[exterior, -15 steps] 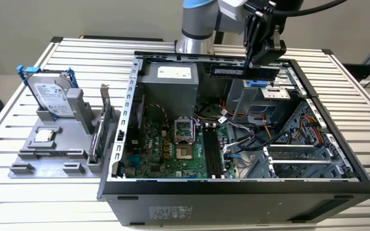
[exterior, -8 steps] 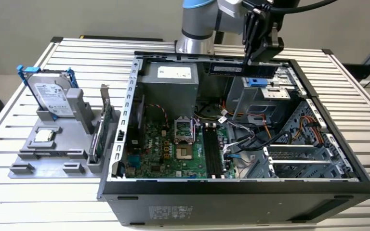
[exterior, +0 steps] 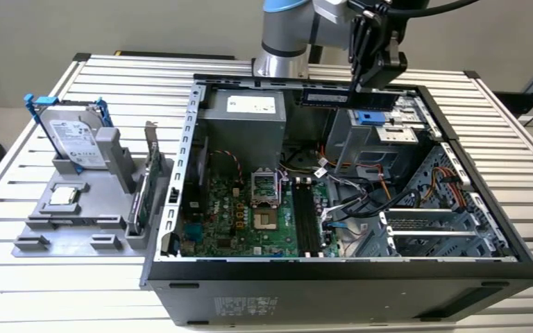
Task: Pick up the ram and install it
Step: 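Insert the ram into the slot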
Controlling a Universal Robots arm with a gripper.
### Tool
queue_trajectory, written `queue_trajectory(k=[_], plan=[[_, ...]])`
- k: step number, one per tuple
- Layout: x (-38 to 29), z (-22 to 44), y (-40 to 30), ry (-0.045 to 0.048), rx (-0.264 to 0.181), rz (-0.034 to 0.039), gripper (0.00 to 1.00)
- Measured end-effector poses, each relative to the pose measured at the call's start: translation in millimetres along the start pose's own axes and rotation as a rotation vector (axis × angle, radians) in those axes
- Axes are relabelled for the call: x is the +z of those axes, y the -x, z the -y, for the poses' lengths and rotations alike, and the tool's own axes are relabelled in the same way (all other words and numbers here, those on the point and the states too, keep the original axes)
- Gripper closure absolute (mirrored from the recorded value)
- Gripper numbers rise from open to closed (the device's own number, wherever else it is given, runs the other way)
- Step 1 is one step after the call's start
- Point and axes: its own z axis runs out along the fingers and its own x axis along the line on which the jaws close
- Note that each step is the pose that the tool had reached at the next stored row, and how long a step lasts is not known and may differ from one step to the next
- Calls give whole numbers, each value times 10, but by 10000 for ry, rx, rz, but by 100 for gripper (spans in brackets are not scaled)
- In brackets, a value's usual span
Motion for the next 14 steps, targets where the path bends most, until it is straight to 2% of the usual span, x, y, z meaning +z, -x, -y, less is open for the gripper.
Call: queue_trajectory(k=[14], plan=[[16, 0, -11, 7, 1, 1, 100]])
